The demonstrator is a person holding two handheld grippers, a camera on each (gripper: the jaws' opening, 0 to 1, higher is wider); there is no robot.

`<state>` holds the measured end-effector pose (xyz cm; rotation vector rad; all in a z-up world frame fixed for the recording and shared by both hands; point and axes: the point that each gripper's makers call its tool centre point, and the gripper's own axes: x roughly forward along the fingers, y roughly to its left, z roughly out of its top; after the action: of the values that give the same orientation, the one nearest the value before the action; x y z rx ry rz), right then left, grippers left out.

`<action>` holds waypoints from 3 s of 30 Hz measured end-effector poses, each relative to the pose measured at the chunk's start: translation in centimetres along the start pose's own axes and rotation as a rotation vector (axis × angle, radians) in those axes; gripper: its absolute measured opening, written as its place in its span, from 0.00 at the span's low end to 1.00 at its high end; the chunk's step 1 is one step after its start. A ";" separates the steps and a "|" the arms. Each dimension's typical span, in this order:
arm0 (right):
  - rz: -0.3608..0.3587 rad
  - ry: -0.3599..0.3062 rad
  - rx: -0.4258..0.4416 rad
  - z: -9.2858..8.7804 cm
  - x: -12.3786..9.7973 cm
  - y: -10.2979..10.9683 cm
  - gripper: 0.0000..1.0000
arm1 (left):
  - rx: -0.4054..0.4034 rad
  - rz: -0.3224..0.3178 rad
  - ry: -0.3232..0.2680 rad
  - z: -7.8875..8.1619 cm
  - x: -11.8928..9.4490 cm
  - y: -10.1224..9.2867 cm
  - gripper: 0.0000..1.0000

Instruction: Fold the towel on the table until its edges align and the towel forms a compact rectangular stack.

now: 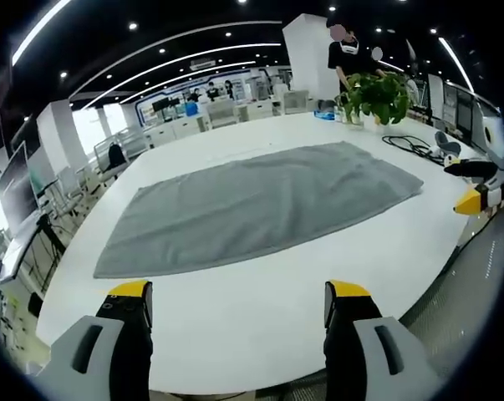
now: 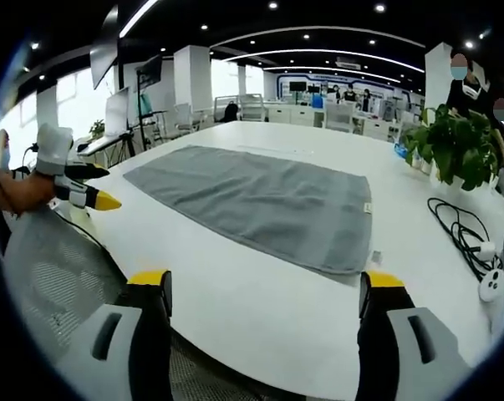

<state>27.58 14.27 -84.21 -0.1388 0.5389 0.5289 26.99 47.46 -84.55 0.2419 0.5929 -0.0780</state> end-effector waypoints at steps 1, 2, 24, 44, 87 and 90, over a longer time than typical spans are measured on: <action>0.000 -0.002 0.002 0.0 0.0 0.0 0.94 | -0.002 -0.002 -0.001 0.0 0.0 0.0 0.87; -0.002 -0.005 0.002 0.1 0.0 -0.1 0.94 | -0.010 -0.004 -0.007 0.1 0.0 0.0 0.87; -0.022 -0.018 -0.066 0.7 -0.2 -0.2 0.93 | -0.024 -0.025 -0.033 0.5 -0.1 -0.1 0.85; -0.046 -0.024 -0.104 1.1 -0.3 -0.5 0.93 | -0.008 -0.050 -0.017 0.6 -0.3 -0.8 0.86; 0.093 -0.034 -0.252 5.7 -2.4 -5.0 0.90 | 0.027 -0.283 -0.116 7.0 -0.9 -4.9 0.83; 0.099 -0.043 -0.269 6.8 -2.9 -6.6 0.87 | 0.042 -0.296 -0.114 8.1 -0.5 -5.8 0.81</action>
<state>31.95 9.15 -76.97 -0.3572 0.4319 0.6982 30.12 39.86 -78.95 0.1876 0.5101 -0.3885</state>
